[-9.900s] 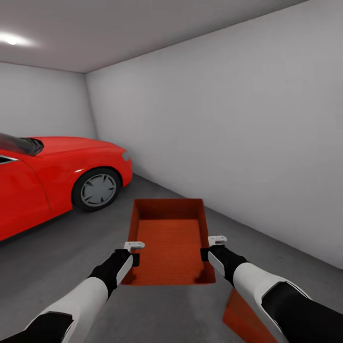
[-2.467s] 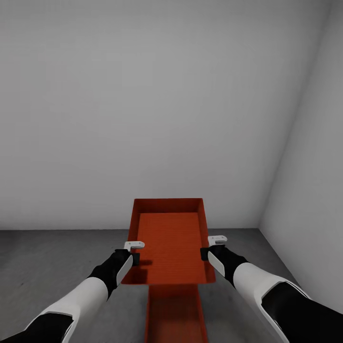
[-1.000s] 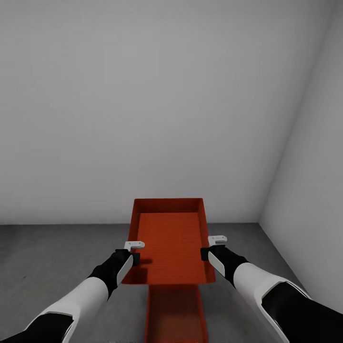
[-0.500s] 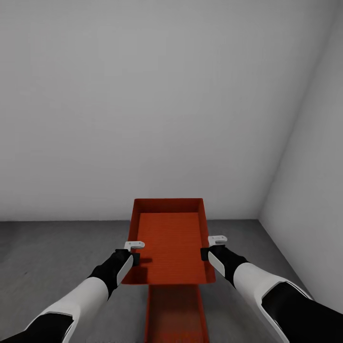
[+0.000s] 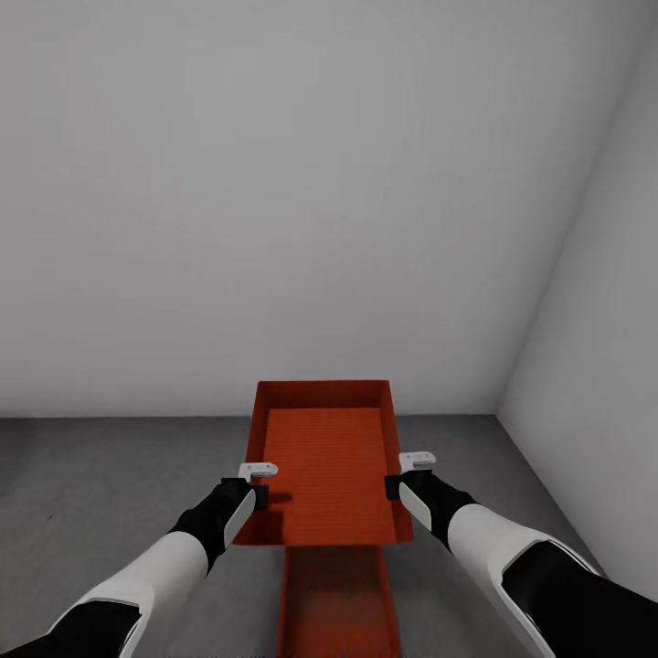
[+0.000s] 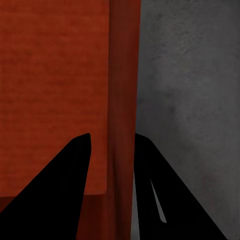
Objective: Move the two storage containers from the living room to the garage. In the garage, place one container on the floor and stack the other container on top of it (either order is fine).
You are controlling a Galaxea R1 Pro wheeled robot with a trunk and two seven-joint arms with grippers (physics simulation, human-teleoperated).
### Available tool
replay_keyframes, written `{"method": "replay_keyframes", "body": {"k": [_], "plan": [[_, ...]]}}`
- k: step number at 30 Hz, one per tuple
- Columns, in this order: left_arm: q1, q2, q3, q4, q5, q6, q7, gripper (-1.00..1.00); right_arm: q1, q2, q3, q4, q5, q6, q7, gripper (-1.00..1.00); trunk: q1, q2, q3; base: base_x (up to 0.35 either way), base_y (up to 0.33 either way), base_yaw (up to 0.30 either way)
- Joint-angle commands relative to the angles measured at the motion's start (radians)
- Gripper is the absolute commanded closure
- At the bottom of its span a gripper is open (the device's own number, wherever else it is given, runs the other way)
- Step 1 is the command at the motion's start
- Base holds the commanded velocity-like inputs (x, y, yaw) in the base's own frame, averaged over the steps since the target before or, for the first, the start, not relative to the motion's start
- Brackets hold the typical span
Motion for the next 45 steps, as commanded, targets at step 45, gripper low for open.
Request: {"method": "replay_keyframes", "body": {"k": [45], "plan": [[-0.001, 0.01, -0.037, -0.004, 0.027, 0.0, 0.009, 1.0, -0.001, -0.003, 0.025, -0.001, -0.055, 0.011, -0.005, 1.0, 0.001, -0.002, -0.076, 0.0, 0.0, 0.0]]}}
